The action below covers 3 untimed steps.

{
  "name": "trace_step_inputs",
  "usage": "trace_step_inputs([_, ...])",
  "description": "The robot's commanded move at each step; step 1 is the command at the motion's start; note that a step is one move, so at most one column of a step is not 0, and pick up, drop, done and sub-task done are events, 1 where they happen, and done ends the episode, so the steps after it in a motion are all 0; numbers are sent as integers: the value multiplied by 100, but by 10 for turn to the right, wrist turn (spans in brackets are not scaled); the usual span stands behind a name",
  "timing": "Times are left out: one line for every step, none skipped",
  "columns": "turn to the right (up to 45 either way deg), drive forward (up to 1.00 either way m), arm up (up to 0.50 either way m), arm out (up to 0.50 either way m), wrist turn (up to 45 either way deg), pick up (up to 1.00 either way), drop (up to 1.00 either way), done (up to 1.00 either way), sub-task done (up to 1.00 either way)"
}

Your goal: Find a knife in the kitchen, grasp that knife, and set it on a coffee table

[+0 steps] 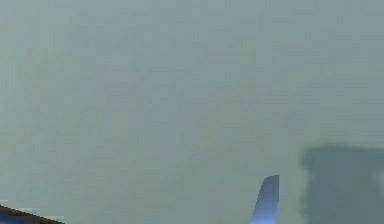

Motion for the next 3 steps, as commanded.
trace_step_inputs([-450,0,0,0,0,0,0,0,0])
trace_step_inputs([-450,0,0,0,0,0,0,0,0])
trace_step_inputs([-330,0,0,0,0,0,0,0,0])
